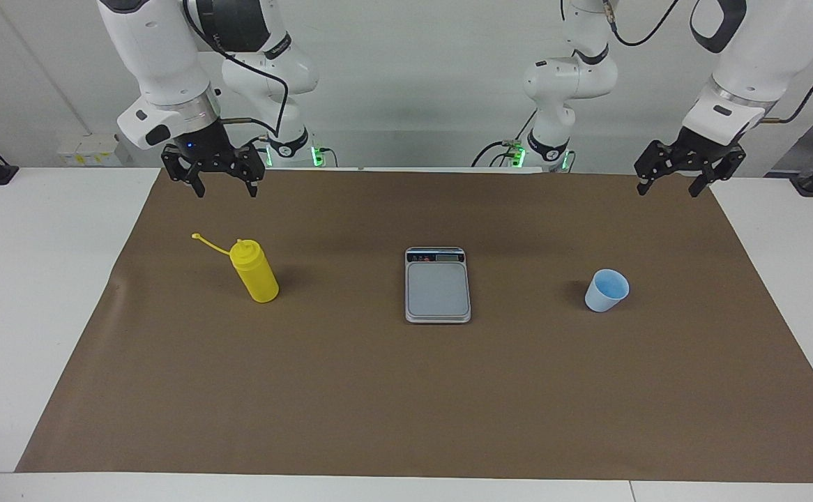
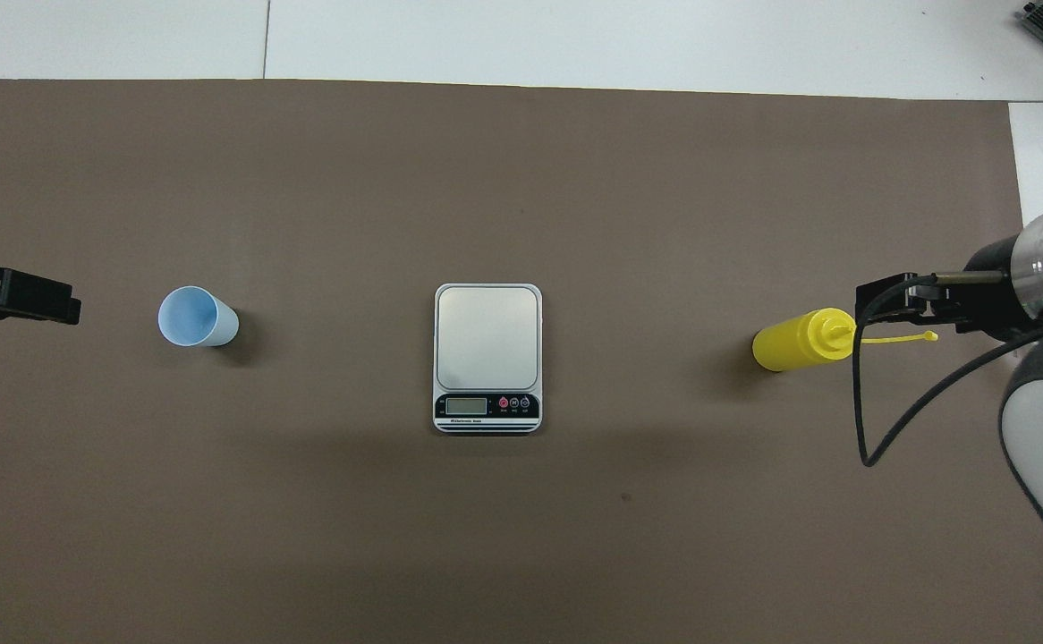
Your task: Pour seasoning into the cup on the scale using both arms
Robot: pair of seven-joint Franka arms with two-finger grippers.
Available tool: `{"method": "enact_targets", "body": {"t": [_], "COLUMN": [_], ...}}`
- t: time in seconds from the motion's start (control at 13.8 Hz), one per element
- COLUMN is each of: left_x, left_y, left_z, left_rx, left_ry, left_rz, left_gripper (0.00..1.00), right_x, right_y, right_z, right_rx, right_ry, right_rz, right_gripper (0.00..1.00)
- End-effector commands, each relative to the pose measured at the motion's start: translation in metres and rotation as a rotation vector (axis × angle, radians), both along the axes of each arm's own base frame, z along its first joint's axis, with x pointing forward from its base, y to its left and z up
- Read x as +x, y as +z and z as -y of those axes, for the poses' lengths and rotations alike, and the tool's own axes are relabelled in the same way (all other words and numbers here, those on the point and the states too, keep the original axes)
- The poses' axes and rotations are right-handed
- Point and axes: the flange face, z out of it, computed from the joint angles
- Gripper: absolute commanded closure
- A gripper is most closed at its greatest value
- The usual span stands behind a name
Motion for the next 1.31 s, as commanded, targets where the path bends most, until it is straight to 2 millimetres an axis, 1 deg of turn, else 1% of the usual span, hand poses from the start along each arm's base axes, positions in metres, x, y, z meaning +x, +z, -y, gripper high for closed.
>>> {"method": "enact_targets", "body": {"t": [0.0,0.07,0.15,0.29,0.44,0.65,0.8,0.87,0.94,1.02,1.16,1.24], "left_x": [0.012,0.018,0.026,0.041,0.039,0.036,0.024,0.022,0.021,0.022,0.024,0.026], "left_y": [-0.029,-0.039,-0.051,-0.084,-0.121,-0.165,-0.197,-0.21,-0.218,-0.226,-0.236,-0.247], "left_z": [-0.016,-0.025,-0.029,-0.032,-0.032,-0.034,-0.034,-0.033,-0.03,-0.032,-0.033,-0.03], "left_rx": [0.004,0.003,0.0,-0.005,-0.005,-0.007,-0.021,-0.034,-0.035,-0.036,-0.037,-0.037], "left_ry": [0.036,0.05,0.057,0.079,0.104,0.133,0.155,0.177,0.193,0.203,0.204,0.205], "left_rz": [0.011,0.005,0.0,-0.015,-0.001,0.019,0.036,0.044,0.038,0.034,0.028,0.019], "left_gripper": [0.0,0.0,0.0,0.0,0.0,0.0,0.0,0.0,0.0,0.0,0.0,0.0], "right_x": [-0.008,-0.008,-0.008,-0.007,-0.007,-0.007,-0.007,-0.007,-0.007,-0.007,-0.007,-0.007], "right_y": [0.002,0.002,0.002,0.002,0.002,0.002,0.002,0.002,0.002,0.002,0.002,0.002], "right_z": [0.003,0.004,0.006,0.008,0.008,0.009,0.009,0.008,0.009,0.009,0.009,0.008], "right_rx": [-0.001,-0.001,-0.001,-0.001,0.001,-0.001,-0.001,0.001,-0.001,-0.001,-0.001,-0.001], "right_ry": [0.017,0.014,0.011,0.008,0.006,0.006,0.006,0.006,0.006,0.006,0.006,0.008], "right_rz": [-0.005,-0.005,-0.005,-0.005,-0.005,-0.005,-0.005,-0.005,-0.005,-0.005,-0.005,-0.005], "right_gripper": [0.0,0.0,0.0,0.0,0.0,0.0,0.0,0.0,0.0,0.0,0.0,0.0]}}
